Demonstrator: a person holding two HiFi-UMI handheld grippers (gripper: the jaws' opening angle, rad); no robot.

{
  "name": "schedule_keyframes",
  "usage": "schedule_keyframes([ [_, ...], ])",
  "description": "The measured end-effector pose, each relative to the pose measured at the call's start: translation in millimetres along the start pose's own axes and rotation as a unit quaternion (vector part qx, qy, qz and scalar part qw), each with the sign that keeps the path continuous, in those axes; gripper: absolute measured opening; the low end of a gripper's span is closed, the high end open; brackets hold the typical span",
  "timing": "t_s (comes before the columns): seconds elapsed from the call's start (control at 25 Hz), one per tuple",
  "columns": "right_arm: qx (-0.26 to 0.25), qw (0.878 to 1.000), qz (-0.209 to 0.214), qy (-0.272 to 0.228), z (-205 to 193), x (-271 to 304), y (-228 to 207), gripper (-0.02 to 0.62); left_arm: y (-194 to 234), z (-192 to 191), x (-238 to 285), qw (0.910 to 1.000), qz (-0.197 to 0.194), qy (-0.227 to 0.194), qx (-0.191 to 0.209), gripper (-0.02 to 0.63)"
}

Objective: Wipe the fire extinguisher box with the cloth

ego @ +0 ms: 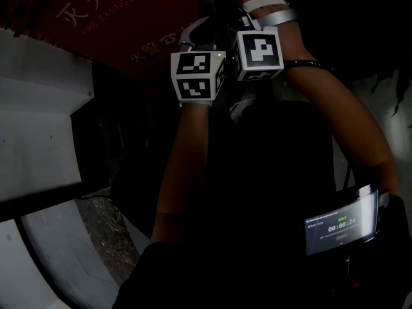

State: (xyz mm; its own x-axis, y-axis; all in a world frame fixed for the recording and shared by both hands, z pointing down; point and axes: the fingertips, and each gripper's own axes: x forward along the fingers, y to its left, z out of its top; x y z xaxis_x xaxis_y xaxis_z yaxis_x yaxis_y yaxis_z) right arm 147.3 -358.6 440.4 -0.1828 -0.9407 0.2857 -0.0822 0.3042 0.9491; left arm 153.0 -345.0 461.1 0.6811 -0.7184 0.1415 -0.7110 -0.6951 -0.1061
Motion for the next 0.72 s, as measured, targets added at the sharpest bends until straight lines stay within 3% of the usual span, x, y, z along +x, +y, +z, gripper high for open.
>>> schedule_keyframes([
  [0.16,0.005,1.000,-0.013,-0.019,35.1,-7.1,-11.9,0.034,28.1,-4.6,-33.7,0.9997,0.022,0.006,0.003,0.000],
  [0.32,0.000,0.999,-0.013,-0.049,86.0,-4.8,-18.7,0.035,82.1,-12.1,-80.1,0.9974,0.070,0.015,-0.009,0.000],
  [0.52,-0.007,0.997,0.000,-0.078,149.7,5.9,-3.3,0.034,145.6,-20.2,-137.1,0.9910,0.126,0.012,-0.045,0.000],
  [0.72,-0.017,0.996,0.027,-0.087,200.9,25.9,16.3,0.035,194.6,-32.1,-176.5,0.9874,0.153,0.020,-0.034,0.000],
])
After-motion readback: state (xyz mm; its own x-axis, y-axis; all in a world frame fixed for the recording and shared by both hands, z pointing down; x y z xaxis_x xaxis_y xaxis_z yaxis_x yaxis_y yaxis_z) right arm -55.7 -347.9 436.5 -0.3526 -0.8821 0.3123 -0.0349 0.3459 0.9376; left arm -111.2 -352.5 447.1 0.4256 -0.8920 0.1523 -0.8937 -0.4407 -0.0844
